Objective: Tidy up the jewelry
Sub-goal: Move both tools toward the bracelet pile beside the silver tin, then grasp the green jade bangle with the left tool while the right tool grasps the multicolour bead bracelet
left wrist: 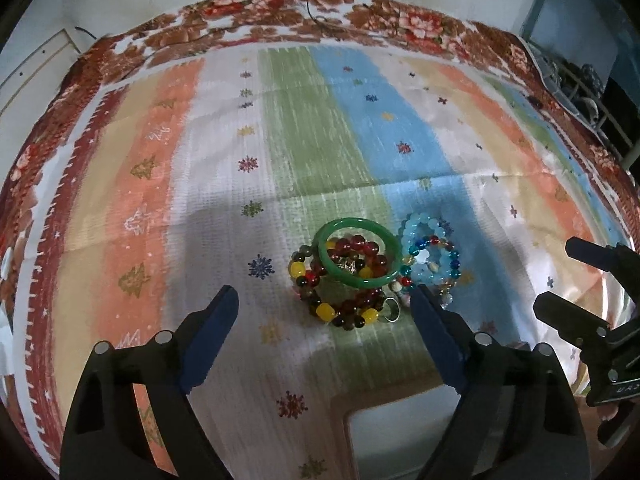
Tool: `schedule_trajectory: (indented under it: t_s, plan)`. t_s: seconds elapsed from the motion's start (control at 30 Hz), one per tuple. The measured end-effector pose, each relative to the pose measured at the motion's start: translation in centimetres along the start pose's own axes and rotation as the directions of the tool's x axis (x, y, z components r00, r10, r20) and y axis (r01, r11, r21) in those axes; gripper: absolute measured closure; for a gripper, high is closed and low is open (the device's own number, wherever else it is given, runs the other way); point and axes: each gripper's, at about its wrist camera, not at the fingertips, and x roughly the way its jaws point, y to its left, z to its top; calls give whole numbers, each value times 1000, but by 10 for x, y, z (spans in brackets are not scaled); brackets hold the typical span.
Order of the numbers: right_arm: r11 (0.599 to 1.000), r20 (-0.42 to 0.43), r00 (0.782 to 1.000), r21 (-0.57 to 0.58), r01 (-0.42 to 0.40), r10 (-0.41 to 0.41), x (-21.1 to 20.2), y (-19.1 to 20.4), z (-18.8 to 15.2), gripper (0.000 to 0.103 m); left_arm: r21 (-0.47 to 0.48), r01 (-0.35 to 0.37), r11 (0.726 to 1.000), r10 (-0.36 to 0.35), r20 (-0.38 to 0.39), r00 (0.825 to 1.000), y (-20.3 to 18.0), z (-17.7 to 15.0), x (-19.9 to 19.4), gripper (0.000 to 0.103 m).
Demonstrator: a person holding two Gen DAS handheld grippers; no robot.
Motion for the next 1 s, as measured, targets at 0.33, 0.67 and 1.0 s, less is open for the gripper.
schedule_trajectory:
  t_s: [0.33, 0.67, 1.0]
  plan:
    - [997, -96, 994, 64, -41, 47, 34, -11, 10, 5, -8, -5, 1000, 4, -74, 997, 7, 14, 33, 31]
    - [997, -160, 987, 67, -24, 34, 63, -12, 15, 21, -1, -1, 1000, 1, -127, 992, 13, 29, 60, 50]
    - [995, -194, 980, 97, -29, 48, 82, -16, 17, 34, 29, 10, 1000, -5, -158, 987, 11, 36, 78, 61]
